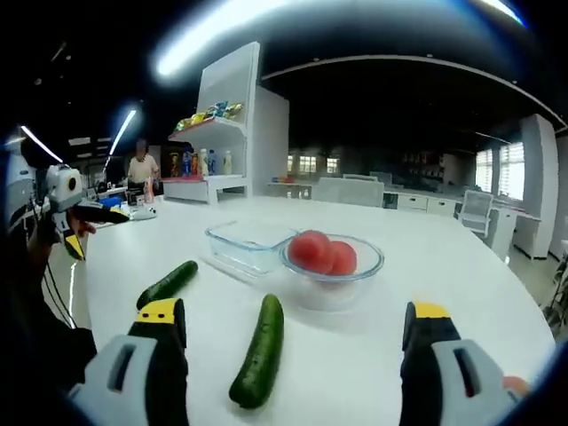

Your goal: Sort the scattered tomatoes and cucumbers on the table and place them into their respective storage containers

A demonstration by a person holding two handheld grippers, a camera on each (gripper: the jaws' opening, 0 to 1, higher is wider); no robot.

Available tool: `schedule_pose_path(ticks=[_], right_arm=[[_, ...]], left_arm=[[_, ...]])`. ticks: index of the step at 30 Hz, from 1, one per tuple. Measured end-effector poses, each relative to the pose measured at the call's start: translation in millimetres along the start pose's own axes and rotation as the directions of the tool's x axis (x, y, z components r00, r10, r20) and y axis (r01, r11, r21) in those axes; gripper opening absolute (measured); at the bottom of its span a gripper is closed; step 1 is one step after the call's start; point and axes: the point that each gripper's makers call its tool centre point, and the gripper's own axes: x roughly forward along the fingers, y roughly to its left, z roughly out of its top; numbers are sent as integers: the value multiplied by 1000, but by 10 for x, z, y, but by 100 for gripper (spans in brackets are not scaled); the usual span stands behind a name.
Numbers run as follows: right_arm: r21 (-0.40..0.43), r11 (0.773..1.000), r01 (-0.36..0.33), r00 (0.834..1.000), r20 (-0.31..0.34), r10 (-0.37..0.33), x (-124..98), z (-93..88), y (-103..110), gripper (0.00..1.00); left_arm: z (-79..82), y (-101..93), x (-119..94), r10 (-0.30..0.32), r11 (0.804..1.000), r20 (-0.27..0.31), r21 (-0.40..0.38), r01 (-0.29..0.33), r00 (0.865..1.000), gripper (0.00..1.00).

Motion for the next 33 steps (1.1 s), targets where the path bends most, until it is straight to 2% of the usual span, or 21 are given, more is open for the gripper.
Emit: schedule_pose_path(ticks=[13, 16, 33], right_arm=[[-8, 1000, 1, 999, -38, -2, -144, -105, -17, 97], [0, 1000, 0, 1000, -28, 0, -163, -87, -18, 97], [-3, 1000, 1, 999, -45, -2, -133, -144, -18, 97]], left_arm=[[-4, -18, 10, 0, 1000, -7, 9, 0, 1000, 95], [3, -15, 6, 2, 1000, -7, 12, -1, 1000, 95], [22, -3, -22, 9, 1000, -2, 15, -9, 1000, 95]])
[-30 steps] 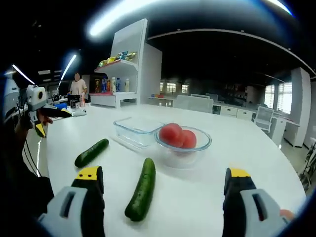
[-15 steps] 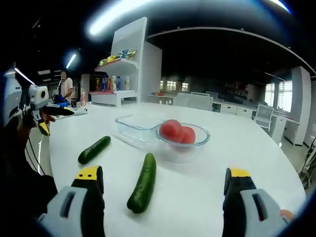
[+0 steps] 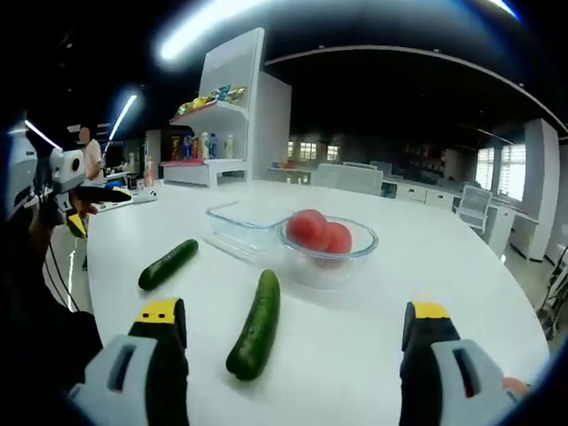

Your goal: Sort the scattered tomatoes and cucumbers on the table and place them into their respective storage containers

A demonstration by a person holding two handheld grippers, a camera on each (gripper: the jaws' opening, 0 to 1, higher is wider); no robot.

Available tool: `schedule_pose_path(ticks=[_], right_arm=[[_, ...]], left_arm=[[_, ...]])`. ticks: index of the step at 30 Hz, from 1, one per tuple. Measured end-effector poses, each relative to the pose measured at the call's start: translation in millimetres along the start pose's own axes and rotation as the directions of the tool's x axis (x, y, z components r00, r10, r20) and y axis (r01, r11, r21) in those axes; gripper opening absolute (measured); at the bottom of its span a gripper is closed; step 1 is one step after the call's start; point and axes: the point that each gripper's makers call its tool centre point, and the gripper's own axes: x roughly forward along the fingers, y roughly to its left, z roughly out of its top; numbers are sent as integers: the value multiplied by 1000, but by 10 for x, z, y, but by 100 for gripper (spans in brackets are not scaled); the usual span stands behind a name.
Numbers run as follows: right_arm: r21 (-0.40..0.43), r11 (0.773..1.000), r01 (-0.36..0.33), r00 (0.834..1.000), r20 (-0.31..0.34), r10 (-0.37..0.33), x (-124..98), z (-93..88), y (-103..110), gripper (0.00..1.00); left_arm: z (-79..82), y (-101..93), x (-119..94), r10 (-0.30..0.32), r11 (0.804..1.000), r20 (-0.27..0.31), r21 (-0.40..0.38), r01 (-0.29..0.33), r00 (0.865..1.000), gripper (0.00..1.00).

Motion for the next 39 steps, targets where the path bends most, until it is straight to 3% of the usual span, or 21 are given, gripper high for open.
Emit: schedule_pose_path(ticks=[14, 18, 29, 39], right_arm=[[-26, 999, -22, 998, -55, 20, 161, -115, 75, 93], [-19, 999, -30, 996, -85, 28, 200, -155, 88, 86], [-34, 998, -59, 993, -105, 55, 348, -194, 196, 82], [-28, 996, -80, 986, -150, 75, 555, -282, 272, 70]], left_arm=[[19, 12, -7, 3, 1000, -1, 6, -3, 1000, 95], [19, 16, -17, 4, 1000, -1, 6, -4, 1000, 95], [-6, 17, -11, 6, 1000, -2, 0, -6, 1000, 95], [-22, 32, -19, 12, 1000, -6, -3, -12, 1000, 95]])
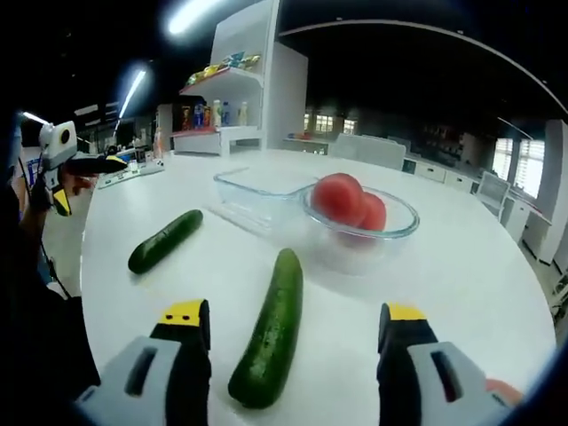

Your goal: Sort the scattered tomatoes and cucumbers on the table and place them into their respective storage containers

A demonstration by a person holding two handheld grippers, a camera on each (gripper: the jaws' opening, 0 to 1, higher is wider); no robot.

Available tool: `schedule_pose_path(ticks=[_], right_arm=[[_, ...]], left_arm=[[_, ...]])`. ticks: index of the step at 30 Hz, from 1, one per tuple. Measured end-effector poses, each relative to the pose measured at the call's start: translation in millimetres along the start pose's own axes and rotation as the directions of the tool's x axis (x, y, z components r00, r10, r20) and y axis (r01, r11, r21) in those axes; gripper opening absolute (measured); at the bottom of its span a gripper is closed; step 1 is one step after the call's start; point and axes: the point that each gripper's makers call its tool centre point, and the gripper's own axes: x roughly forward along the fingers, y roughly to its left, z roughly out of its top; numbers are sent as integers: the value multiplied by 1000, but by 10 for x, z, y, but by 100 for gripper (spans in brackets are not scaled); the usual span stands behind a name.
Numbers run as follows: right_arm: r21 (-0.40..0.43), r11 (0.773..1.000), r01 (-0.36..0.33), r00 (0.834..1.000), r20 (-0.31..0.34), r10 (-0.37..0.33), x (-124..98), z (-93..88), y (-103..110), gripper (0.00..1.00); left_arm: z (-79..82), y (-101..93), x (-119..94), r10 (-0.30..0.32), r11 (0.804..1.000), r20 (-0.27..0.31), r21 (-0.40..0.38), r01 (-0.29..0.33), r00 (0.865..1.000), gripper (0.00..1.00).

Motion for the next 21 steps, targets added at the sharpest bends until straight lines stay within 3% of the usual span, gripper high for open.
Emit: schedule_pose_path(ticks=[11, 17, 21], right_arm=[[-4, 999, -32, 999, -34, 32, 249, -88, 108, 63], [-18, 999, -45, 997, -64, 44, 292, -155, 159, 45], [-9, 999, -47, 997, -63, 46, 299, -156, 160, 43]], left_arm=[[-10, -5, 29, -2, 1000, -1, -7, 2, 1000, 95], [-24, 2, 38, 0, 1000, -5, -8, 0, 1000, 95], [-31, 2, 46, -1, 1000, -7, -10, 1, 1000, 95]])
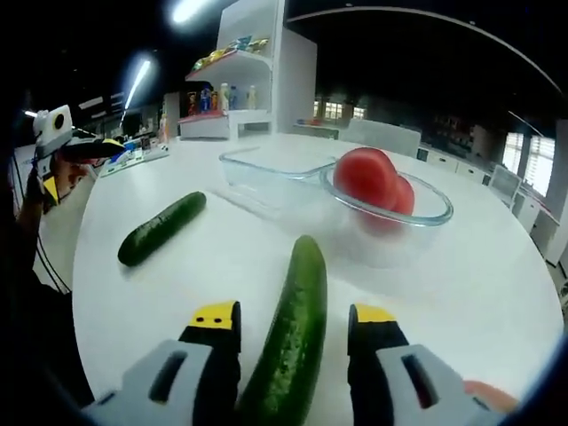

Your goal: Sort the scattered tomatoes and cucumbers on the table and place them into their respective storage containers

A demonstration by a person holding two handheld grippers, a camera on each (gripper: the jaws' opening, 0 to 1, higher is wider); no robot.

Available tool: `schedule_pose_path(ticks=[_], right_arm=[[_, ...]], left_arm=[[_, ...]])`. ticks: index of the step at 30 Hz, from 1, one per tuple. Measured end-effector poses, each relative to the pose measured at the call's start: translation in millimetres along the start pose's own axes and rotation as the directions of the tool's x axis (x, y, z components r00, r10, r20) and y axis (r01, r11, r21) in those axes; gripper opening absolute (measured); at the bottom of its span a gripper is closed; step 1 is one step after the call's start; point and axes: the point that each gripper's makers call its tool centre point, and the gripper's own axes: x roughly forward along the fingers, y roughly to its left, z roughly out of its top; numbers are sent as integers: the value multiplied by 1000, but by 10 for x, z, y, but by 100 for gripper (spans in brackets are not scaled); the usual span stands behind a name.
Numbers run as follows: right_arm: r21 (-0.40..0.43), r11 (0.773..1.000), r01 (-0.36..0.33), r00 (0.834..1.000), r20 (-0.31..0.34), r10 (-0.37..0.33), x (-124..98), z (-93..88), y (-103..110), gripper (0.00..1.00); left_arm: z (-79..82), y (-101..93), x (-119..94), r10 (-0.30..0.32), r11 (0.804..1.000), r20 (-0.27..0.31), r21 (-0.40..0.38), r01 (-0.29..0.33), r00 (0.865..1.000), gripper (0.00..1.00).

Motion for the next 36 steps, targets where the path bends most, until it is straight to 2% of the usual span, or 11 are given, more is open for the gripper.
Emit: schedule_pose_path(ticks=[14, 36], right_arm=[[-4, 1000, -4, 1000, -24, 3, 17, -43, 8, 31], [-17, 1000, -5, 999, -42, 4, 31, -53, 11, 25]], left_arm=[[-11, -1, 2, 0, 1000, -2, 0, 0, 1000, 95], [26, -3, -33, -2, 1000, 10, 0, 2, 1000, 95]])
